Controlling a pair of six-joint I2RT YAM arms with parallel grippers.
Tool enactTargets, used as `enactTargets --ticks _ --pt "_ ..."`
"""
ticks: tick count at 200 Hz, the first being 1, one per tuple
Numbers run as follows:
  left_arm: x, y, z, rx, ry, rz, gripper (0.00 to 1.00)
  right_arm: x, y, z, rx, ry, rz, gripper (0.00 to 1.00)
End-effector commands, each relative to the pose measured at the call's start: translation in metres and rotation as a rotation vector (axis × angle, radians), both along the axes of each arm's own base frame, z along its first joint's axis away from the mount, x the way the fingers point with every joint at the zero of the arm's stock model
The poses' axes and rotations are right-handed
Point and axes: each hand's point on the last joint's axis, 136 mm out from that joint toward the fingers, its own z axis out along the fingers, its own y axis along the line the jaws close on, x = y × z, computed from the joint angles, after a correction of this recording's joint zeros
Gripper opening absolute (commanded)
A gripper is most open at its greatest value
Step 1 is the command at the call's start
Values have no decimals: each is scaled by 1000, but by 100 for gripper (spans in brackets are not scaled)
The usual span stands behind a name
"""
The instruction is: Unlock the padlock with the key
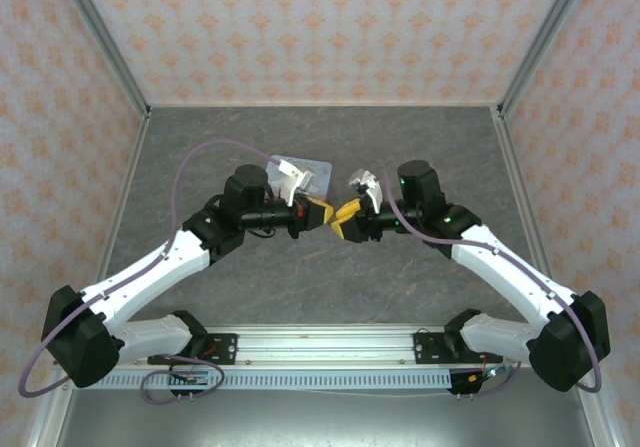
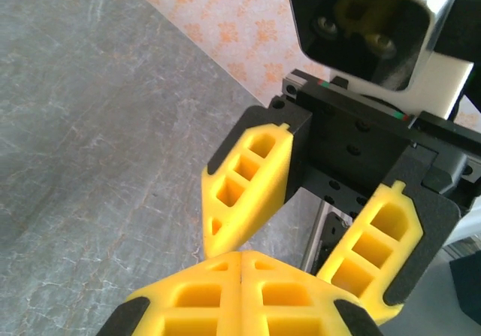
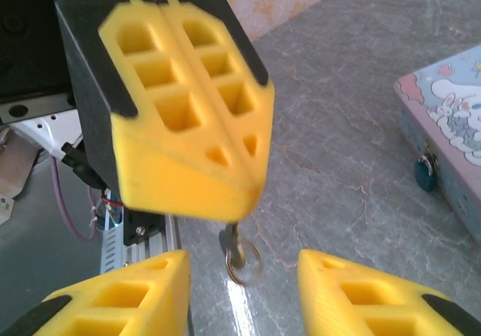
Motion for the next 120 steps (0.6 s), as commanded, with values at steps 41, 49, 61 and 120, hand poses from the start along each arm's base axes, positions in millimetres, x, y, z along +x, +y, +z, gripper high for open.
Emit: enactTargets --ticks 41,49,61,120 --pt "10 10 18 -29 -49 108 0 -2 -13 20 67 -72 -57 50" --pt "15 12 20 -34 -44 142 0 3 -15 19 63 -83 -92 51" --pt "21 16 20 -39 -29 192 0 14 -20 15 37 -105 -159 52" --pt "51 41 15 -89 134 483 0 47 -36 -10 -129 -328 -394 51"
